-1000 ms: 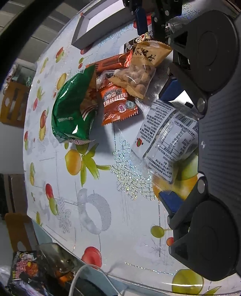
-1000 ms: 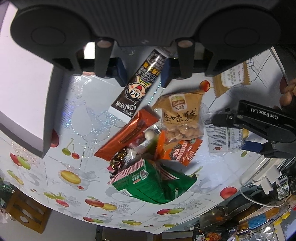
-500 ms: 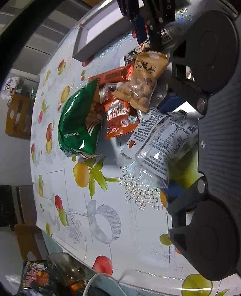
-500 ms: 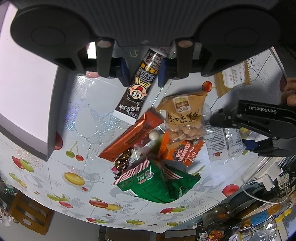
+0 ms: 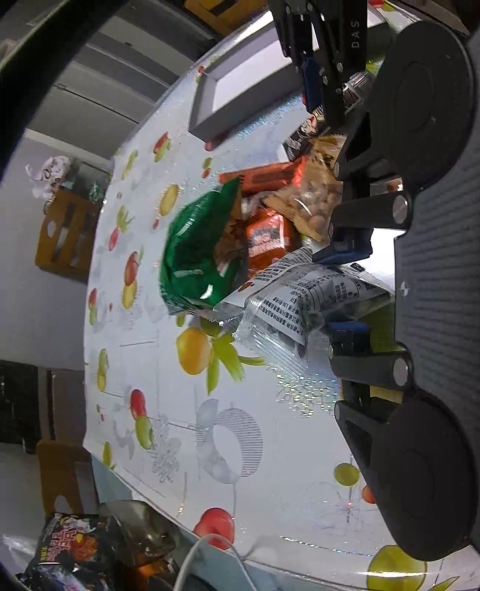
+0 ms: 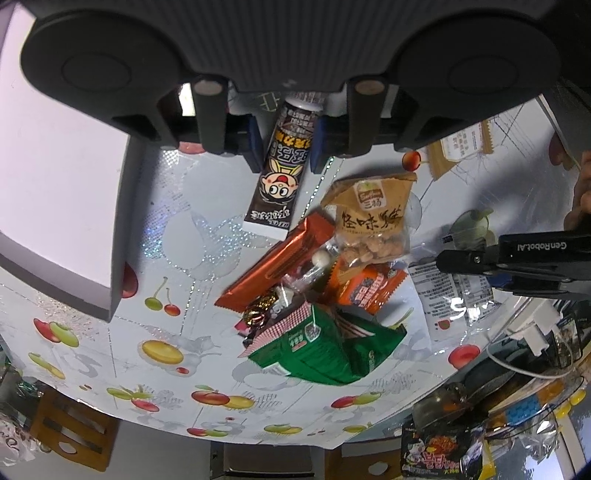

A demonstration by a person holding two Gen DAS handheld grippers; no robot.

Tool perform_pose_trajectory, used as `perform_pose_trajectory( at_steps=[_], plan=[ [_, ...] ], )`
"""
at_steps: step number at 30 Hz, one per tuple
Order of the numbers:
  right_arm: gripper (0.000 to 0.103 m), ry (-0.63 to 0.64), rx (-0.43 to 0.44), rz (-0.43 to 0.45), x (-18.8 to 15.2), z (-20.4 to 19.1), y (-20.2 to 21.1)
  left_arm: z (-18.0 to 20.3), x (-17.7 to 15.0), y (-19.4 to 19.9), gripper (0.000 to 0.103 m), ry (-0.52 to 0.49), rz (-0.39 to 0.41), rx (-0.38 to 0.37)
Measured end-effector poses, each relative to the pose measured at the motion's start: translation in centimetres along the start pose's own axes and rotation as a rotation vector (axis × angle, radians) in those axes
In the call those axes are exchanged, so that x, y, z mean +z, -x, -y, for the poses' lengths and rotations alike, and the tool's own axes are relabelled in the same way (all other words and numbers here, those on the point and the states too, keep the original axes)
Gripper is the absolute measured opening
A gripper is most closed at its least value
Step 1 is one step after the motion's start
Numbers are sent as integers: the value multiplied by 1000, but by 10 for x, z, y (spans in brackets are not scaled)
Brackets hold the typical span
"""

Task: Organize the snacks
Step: 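Lift both held snacks and carry them over the gray box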

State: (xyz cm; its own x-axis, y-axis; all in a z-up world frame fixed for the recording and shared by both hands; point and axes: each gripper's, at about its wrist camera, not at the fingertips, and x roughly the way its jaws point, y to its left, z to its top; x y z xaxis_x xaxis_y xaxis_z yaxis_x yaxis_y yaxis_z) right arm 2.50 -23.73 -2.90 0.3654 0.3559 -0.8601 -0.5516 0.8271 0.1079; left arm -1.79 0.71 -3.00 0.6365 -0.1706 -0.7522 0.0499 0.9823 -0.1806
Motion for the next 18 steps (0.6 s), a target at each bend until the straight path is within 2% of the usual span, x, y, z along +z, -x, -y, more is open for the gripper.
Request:
perform_pose_trajectory(
  at_steps=[4, 6, 18],
  plan=[
    [24, -19, 2, 9, 0, 4, 4, 4, 8, 8, 30, -6, 32, -6],
    [24, -19, -6, -22, -2, 5, -2, 6, 12, 11, 30, -7, 40, -14],
    [27, 33, -67, -45, 7, -3, -15, 19, 24, 22, 30, -43, 81, -33]
  ],
)
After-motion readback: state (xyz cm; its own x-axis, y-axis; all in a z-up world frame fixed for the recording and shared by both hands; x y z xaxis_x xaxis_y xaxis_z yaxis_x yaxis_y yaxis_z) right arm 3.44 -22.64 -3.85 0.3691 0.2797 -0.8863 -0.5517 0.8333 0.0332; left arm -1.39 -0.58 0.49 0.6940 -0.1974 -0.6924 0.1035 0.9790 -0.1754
